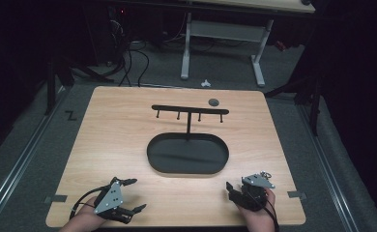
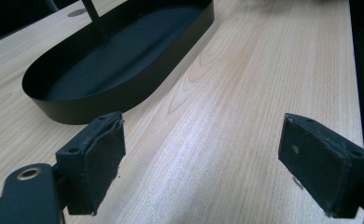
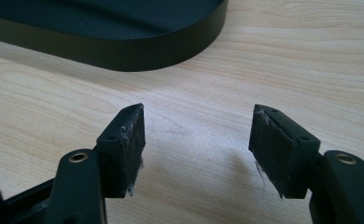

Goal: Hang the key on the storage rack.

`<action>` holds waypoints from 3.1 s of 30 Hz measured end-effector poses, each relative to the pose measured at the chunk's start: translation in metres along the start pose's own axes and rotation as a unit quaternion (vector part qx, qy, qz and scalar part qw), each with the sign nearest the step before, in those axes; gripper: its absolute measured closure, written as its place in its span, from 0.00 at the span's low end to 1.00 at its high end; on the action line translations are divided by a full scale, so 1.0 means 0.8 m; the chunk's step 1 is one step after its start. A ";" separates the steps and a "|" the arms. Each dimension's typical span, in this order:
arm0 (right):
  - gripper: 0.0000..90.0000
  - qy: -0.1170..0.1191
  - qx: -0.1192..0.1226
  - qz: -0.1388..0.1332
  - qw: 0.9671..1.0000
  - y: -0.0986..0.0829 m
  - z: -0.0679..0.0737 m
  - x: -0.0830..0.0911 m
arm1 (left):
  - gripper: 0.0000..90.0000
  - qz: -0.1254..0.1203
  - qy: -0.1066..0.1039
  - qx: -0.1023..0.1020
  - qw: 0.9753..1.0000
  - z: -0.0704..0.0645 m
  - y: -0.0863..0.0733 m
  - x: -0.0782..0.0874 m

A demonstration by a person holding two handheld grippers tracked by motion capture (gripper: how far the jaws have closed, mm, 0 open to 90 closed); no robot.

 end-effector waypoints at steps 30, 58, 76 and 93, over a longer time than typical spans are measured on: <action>0.37 0.011 0.009 -0.010 1.000 0.000 -0.003 0.005 | 0.17 0.003 -0.002 0.001 1.000 0.000 0.000 -0.002; 0.24 0.006 0.007 0.070 0.998 -0.008 0.000 0.015 | 0.17 0.005 -0.006 -0.002 1.000 -0.001 0.000 -0.001; 0.28 0.019 0.006 0.169 0.985 -0.013 0.004 0.011 | 0.17 0.000 -0.002 -0.003 1.000 -0.001 0.000 0.001; 0.34 0.020 -0.010 0.266 0.964 0.012 -0.004 0.019 | 0.17 0.000 -0.003 -0.004 1.000 -0.001 0.000 0.001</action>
Point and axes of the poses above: each handheld gripper's, and its own axes: x roughly backward along the jaws, y roughly out of its top, z roughly to its left, the point moved 6 cm from there along -x, roughly forward along the jaws, and after that the axes turned 15 degrees about y, right-handed, at the moved point
